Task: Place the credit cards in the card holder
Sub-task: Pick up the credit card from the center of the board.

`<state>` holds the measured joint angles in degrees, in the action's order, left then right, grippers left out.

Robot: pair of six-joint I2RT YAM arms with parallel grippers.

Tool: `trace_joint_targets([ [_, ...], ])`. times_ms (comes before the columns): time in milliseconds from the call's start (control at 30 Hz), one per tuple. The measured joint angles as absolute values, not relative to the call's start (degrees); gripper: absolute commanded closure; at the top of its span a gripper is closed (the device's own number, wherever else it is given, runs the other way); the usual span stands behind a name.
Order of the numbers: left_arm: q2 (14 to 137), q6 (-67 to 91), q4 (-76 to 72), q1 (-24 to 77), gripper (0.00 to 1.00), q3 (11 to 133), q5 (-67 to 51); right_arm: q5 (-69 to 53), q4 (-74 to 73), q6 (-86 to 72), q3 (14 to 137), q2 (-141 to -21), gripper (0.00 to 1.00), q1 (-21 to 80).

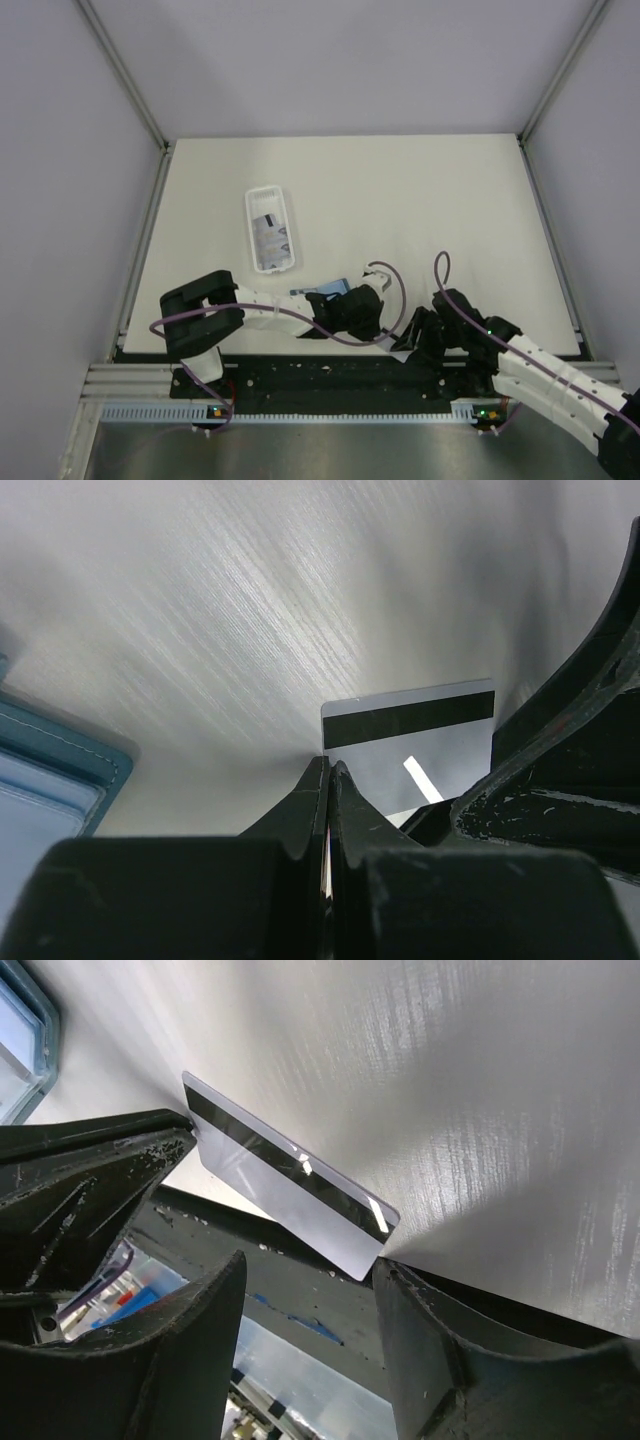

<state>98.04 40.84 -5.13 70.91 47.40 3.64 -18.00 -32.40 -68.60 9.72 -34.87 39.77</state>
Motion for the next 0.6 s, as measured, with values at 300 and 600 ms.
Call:
trace_joint_targets([
  [300,98.04,42.19,-6.52,71.35,1.0,46.52,4.14,-18.7,-30.79,-71.24,7.97,-32.62,0.49,39.86],
  [600,97.84,43.42,-9.17,71.35,1.0,45.08,5.72,-16.99,-33.06,-74.22,5.32,-24.27,0.7,40.45],
])
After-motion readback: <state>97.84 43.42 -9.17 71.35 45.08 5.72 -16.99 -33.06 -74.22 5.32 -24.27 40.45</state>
